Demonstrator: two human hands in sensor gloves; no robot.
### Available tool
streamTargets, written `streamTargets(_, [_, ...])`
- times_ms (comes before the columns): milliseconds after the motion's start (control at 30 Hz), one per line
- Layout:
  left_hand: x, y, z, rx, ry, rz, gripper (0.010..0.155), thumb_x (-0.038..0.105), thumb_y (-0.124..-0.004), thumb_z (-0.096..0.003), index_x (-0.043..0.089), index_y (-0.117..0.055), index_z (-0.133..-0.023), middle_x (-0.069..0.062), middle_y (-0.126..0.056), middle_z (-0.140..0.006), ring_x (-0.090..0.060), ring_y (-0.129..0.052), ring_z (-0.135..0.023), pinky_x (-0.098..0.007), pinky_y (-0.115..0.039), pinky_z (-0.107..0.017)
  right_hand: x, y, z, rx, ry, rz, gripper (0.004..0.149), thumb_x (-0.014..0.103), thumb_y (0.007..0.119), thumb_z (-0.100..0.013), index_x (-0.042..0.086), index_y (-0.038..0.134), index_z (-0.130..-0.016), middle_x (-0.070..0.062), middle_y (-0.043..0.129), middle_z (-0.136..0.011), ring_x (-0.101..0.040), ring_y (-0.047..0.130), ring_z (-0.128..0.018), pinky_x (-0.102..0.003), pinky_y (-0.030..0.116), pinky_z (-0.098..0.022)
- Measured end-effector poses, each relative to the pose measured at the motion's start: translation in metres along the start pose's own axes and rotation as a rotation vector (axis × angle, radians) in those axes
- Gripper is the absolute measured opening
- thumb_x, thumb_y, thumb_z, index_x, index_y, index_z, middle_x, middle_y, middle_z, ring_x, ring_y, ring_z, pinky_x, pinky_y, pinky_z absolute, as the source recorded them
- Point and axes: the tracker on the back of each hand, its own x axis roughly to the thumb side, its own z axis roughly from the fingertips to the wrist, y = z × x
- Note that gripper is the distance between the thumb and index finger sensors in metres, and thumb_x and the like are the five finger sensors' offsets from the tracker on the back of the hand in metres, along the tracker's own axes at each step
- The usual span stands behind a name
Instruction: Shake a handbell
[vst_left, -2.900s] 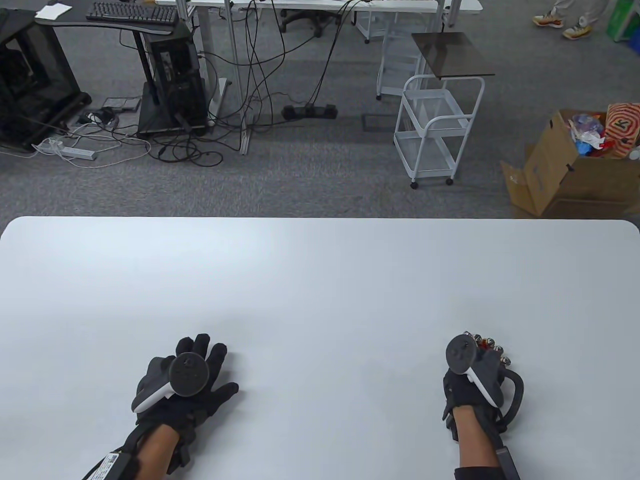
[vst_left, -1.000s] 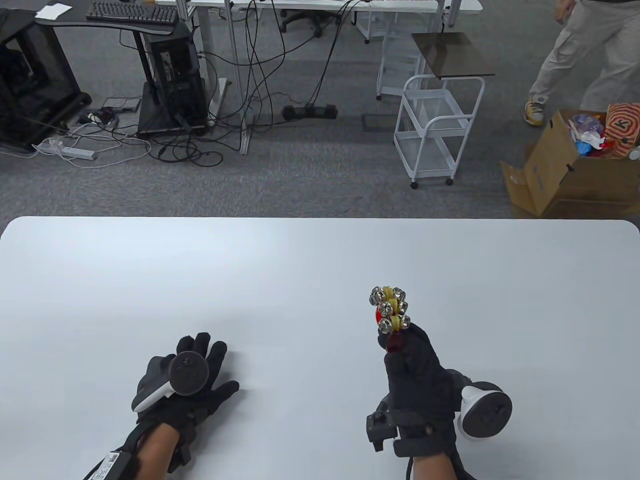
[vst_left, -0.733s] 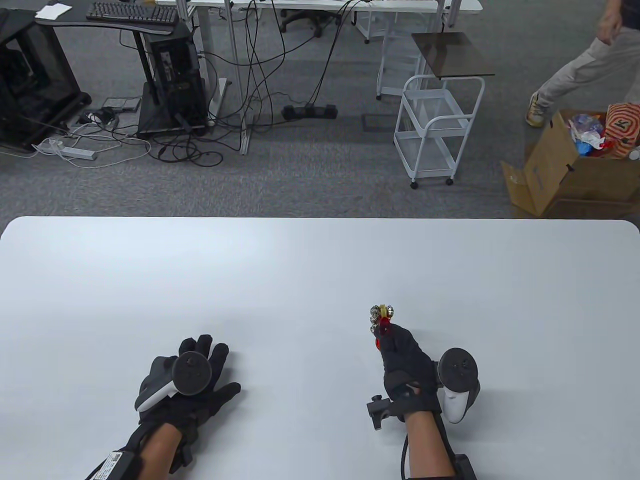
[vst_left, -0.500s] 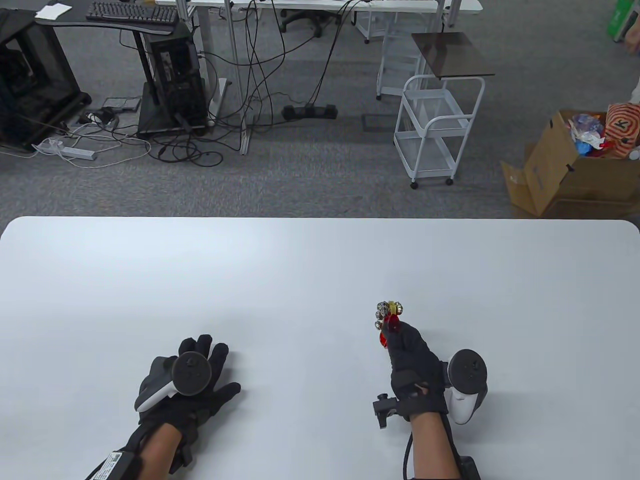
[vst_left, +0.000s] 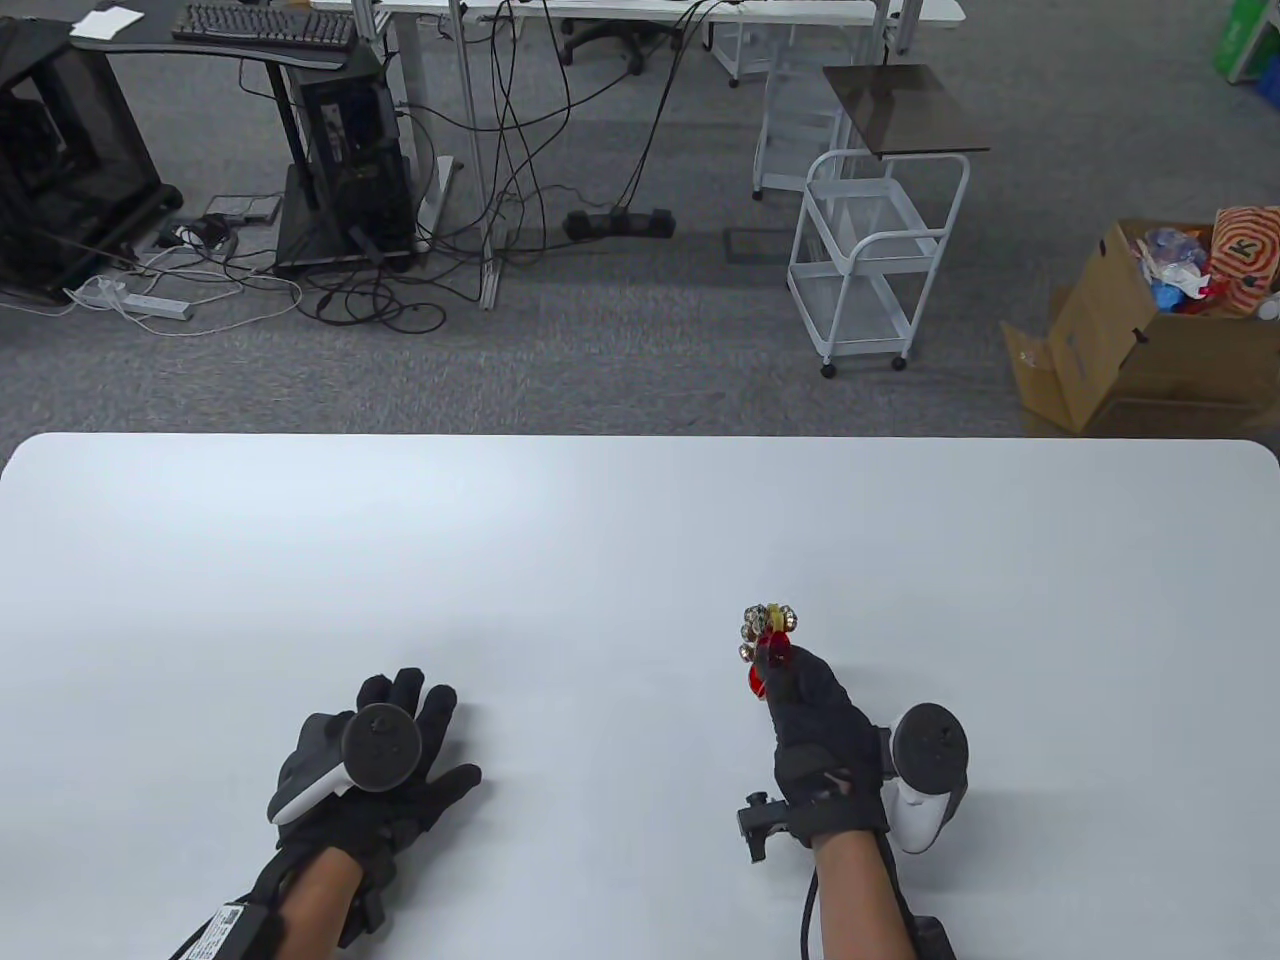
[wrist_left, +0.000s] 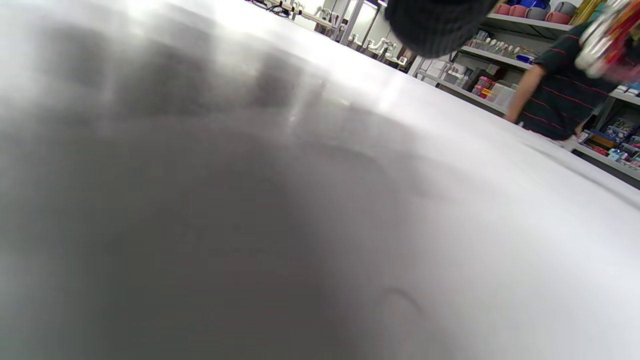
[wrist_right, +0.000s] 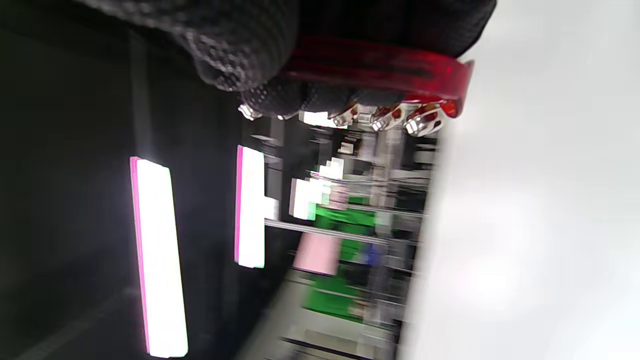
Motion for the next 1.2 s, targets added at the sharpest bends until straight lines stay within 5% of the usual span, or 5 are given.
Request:
streamTargets(67, [0.0,0.004,0.002,0.019,-0.005,0.007,0.087,0.059,-0.063,-0.0582,0.022,-0.013,-0.118,-0.015,0.007,-0.119,-0.049,0.012,-0.104,-0.069,-0.004,-0.07,0.066,0.004,0.014,0.05,-0.341,0.023,0.045,0.027,0.072,-0.048,0.013,0.077,-0.091,-0.011,0.075,-0.099,-0.036,0.073,-0.094,-0.052,0.062,-0.07])
streamTargets(167, [-0.001,0.007,0.006,0.041,-0.011,0.002,0.087,0.059,-0.063,-0.0581,0.022,-0.013,-0.118,-0.016,0.007,-0.119,-0.049,0.011,-0.104,-0.069,-0.005,-0.07,0.107,0.004,0.029,0.039,-0.503,0.001,0.045,0.028,0.072,-0.047,0.018,0.078,-0.091,-0.005,0.074,-0.101,-0.033,0.073,-0.097,-0.049,0.064,-0.072])
streamTargets(400, [-0.002,0.006,0.006,0.025,-0.007,0.015,0.087,0.059,-0.063,-0.0581,0.022,-0.013,-0.118,-0.015,0.007,-0.119,-0.049,0.011,-0.104,-0.069,-0.004,-0.07,-0.028,-0.005,-0.003,-0.008,0.127,0.118,0.045,0.024,0.073,-0.046,0.011,0.081,-0.089,-0.013,0.077,-0.097,-0.039,0.075,-0.092,-0.053,0.065,-0.067])
streamTargets(500, [-0.001,0.005,0.006,0.017,-0.009,0.009,0.087,0.059,-0.063,-0.0582,0.022,-0.013,-0.118,-0.015,0.007,-0.119,-0.049,0.011,-0.104,-0.069,-0.004,-0.07,-0.061,-0.012,-0.003,-0.043,0.236,0.108,0.046,0.025,0.073,-0.046,0.008,0.081,-0.088,-0.015,0.079,-0.096,-0.04,0.077,-0.09,-0.054,0.065,-0.066])
streamTargets(1200, [-0.001,0.007,0.007,0.033,-0.014,0.018,0.088,0.059,-0.063,-0.0582,0.022,-0.011,-0.118,-0.015,0.007,-0.119,-0.049,0.011,-0.104,-0.069,-0.004,-0.07,-0.049,-0.009,-0.002,-0.046,0.225,0.126,0.046,0.025,0.074,-0.046,0.009,0.083,-0.087,-0.015,0.08,-0.095,-0.04,0.078,-0.088,-0.053,0.067,-0.065])
